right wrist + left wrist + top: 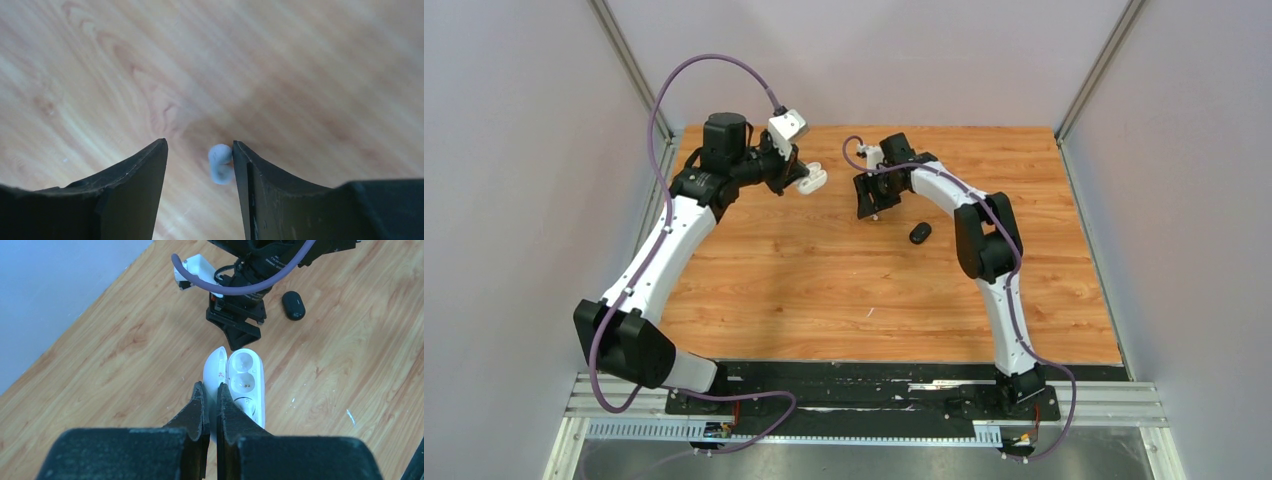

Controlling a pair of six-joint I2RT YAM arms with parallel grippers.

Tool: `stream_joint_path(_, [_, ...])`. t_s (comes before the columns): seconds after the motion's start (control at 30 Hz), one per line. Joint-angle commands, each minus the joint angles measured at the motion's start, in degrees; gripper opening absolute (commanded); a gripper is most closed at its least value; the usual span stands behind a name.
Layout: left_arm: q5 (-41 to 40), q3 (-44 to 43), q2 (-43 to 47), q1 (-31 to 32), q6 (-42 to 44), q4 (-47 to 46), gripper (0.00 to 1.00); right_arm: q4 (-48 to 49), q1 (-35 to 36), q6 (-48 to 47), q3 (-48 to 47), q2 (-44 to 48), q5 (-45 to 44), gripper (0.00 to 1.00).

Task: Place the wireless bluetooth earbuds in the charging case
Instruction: Adjust the right earbud at the center of the board.

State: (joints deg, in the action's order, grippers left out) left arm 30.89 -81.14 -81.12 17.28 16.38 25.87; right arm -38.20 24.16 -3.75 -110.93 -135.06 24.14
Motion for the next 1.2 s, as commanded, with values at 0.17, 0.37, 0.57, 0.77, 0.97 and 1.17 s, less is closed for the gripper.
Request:
stream_joint_path(0.17, [-0.74,-3.81,-0.03,-0.40,2.68,1.18,0.00,3.21,-3.29,-5.29,-1.60,-2.98,-6.68,0.56])
stream_joint_path(0.37, [-0.60,-4.57,-0.43,-0.40,2.57,1.32,0.00,3.21,-4.45,-7.49,-1.21,1.79,0.04,0.51])
stream_joint_path(0.57, [0.45,-4.47,-0.44,-0.40,2.01,1.04,0.00,3.61,-2.33,-6.18,1.70,6.83,-2.57,0.37])
stream_joint_path(0.77, [0.97,-4.09,-0.08,-0.40,1.27,0.28,0.00,3.63,-0.26,-0.22,3.94,7.70,-1.08,0.35])
stream_joint_path(0.97, [0.61,-3.03,0.79,-0.40,0.85,-0.03,0.00,3.32,1.44,-0.80,1.09,4.84,-1.61,0.39])
stream_joint_path(1.17, [0.17,-2.96,1.01,-0.40,0.95,0.14,0.00,3.24,1.92,-2.03,-1.02,3.17,-3.48,0.42])
